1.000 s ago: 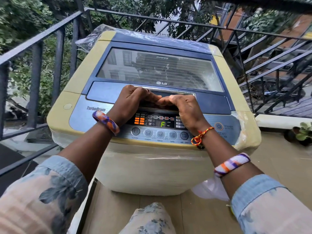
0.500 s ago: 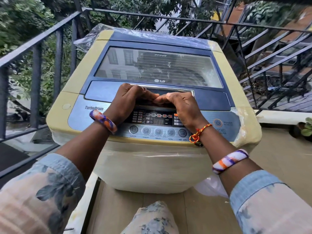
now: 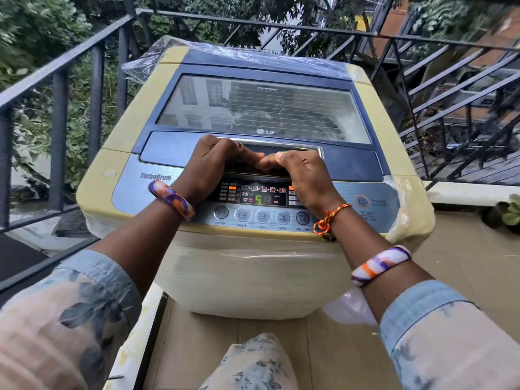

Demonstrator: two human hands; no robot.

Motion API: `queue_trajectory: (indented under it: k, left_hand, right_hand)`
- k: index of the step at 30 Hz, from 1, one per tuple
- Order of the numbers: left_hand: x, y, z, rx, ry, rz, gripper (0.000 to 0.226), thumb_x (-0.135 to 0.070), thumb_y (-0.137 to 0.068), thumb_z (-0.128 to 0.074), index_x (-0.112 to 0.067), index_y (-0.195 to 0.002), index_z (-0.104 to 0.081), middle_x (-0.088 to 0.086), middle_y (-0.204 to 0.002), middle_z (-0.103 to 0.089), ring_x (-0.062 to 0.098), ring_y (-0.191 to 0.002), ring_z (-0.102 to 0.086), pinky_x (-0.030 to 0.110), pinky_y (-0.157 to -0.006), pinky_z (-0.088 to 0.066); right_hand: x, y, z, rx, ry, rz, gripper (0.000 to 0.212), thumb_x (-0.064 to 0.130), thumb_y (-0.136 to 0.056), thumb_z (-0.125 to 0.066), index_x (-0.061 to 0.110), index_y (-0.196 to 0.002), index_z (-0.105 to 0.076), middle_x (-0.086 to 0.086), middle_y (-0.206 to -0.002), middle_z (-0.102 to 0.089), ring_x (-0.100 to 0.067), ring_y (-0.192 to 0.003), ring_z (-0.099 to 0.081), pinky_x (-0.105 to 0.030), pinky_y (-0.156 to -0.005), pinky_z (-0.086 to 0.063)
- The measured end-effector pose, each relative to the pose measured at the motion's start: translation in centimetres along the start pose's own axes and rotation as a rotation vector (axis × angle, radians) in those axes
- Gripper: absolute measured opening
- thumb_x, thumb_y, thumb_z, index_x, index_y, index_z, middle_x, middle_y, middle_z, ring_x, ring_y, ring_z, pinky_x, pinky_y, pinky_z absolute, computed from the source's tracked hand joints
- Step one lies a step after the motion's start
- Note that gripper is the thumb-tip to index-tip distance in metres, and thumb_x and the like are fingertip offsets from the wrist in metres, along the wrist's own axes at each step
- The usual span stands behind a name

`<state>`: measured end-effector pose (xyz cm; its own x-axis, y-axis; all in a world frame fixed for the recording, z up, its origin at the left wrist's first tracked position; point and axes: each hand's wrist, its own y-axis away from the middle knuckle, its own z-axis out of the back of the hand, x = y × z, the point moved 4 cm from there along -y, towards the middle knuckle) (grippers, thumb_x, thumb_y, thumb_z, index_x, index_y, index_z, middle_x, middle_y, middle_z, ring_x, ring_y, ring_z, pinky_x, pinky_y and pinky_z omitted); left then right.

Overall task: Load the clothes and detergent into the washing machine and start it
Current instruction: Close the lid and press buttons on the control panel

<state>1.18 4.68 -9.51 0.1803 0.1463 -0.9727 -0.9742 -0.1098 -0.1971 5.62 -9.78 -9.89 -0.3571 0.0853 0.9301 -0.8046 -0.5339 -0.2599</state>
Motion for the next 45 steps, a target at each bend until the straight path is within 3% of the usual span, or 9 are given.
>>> queue_trajectory:
  k: [5, 11, 17, 21, 30, 34, 37, 41, 45]
  left_hand:
    - [-0.1, -0.1, 0.0, -0.011, -0.013, -0.005, 0.044, -0.013, -0.077, -0.033, 0.005, -0.096, -0.068, 0.009, -0.097, -0.072, 0.021, -0.091, -0.069, 0.017, -0.081, -0.054]
    - [-0.3, 0.0, 0.1, -0.016, -0.030, -0.027, 0.042, -0.012, -0.077, -0.033, 0.002, -0.094, -0.069, -0.006, -0.087, -0.075, 0.016, -0.087, -0.070, 0.017, -0.080, -0.054]
    - [-0.6, -0.2, 0.0, -0.041, -0.006, -0.033, 0.041, -0.011, -0.077, -0.034, 0.001, -0.095, -0.069, 0.003, -0.093, -0.073, 0.018, -0.088, -0.070, 0.017, -0.079, -0.054]
    - [-0.4, -0.4, 0.4, -0.044, -0.003, -0.031, 0.039, -0.010, -0.076, -0.037, -0.002, -0.079, -0.076, -0.005, -0.076, -0.076, 0.020, -0.087, -0.071, 0.025, -0.084, -0.055]
    - [0.3, -0.1, 0.2, -0.059, 0.004, -0.022, 0.037, -0.009, -0.076, -0.038, -0.001, -0.091, -0.070, -0.010, -0.068, -0.074, 0.011, -0.080, -0.071, 0.017, -0.076, -0.054]
    - [0.2, 0.0, 0.2, -0.063, -0.005, -0.038, 0.037, -0.009, -0.077, -0.037, -0.001, -0.093, -0.069, -0.011, -0.081, -0.074, 0.009, -0.079, -0.071, 0.016, -0.075, -0.054]
    - [0.4, 0.0, 0.1, -0.066, -0.018, -0.032, 0.038, -0.010, -0.077, -0.036, 0.000, -0.094, -0.070, -0.002, -0.090, -0.073, 0.013, -0.083, -0.071, 0.016, -0.076, -0.054]
    - [0.5, -0.1, 0.1, -0.065, -0.022, -0.018, 0.037, -0.011, -0.076, -0.038, -0.001, -0.092, -0.070, -0.010, -0.074, -0.075, 0.009, -0.080, -0.071, 0.015, -0.075, -0.053]
    - [0.4, 0.1, 0.5, -0.079, -0.060, -0.028, 0.036, -0.010, -0.077, -0.038, -0.003, -0.091, -0.070, -0.013, -0.080, -0.074, 0.008, -0.079, -0.071, 0.015, -0.075, -0.054]
  right_hand:
    - [0.0, 0.0, 0.0, 0.007, 0.026, 0.013, 0.039, 0.018, -0.086, -0.038, -0.001, -0.093, -0.071, -0.005, -0.090, -0.070, -0.006, -0.086, -0.065, -0.012, -0.081, -0.049]
    - [0.2, 0.2, 0.1, 0.001, 0.045, 0.021, 0.040, 0.019, -0.086, -0.038, 0.000, -0.093, -0.071, -0.004, -0.091, -0.070, -0.005, -0.087, -0.065, -0.012, -0.081, -0.048]
    - [0.0, 0.1, 0.4, -0.014, 0.044, 0.043, 0.043, 0.031, -0.083, -0.041, 0.003, -0.091, -0.073, -0.005, -0.091, -0.072, -0.011, -0.088, -0.067, -0.019, -0.084, -0.051]
    - [-0.2, -0.2, 0.4, -0.039, 0.040, 0.061, 0.048, 0.036, -0.081, -0.038, 0.005, -0.090, -0.073, -0.005, -0.091, -0.073, -0.011, -0.088, -0.068, -0.022, -0.085, -0.051]
    - [-1.1, -0.1, 0.0, -0.051, 0.042, 0.060, 0.043, 0.034, -0.082, -0.038, 0.010, -0.090, -0.073, -0.003, -0.089, -0.073, -0.011, -0.088, -0.068, -0.025, -0.086, -0.052]
    - [-1.2, -0.1, -0.1, -0.049, 0.057, 0.058, 0.045, 0.035, -0.083, -0.038, 0.008, -0.091, -0.073, -0.005, -0.090, -0.073, -0.013, -0.089, -0.069, -0.028, -0.086, -0.053]
    - [-1.3, -0.1, -0.1, -0.048, 0.059, 0.063, 0.046, 0.036, -0.082, -0.038, 0.007, -0.090, -0.073, -0.004, -0.090, -0.073, -0.011, -0.088, -0.068, -0.024, -0.085, -0.052]
    - [-1.3, -0.2, -0.1, -0.052, 0.063, 0.061, 0.048, 0.037, -0.081, -0.037, 0.007, -0.089, -0.074, -0.003, -0.090, -0.073, -0.009, -0.087, -0.067, -0.022, -0.084, -0.051]
    - [-1.3, -0.3, -0.6, -0.044, 0.070, 0.050, 0.049, 0.038, -0.081, -0.037, 0.006, -0.089, -0.074, -0.003, -0.089, -0.072, -0.009, -0.087, -0.067, -0.024, -0.086, -0.051]
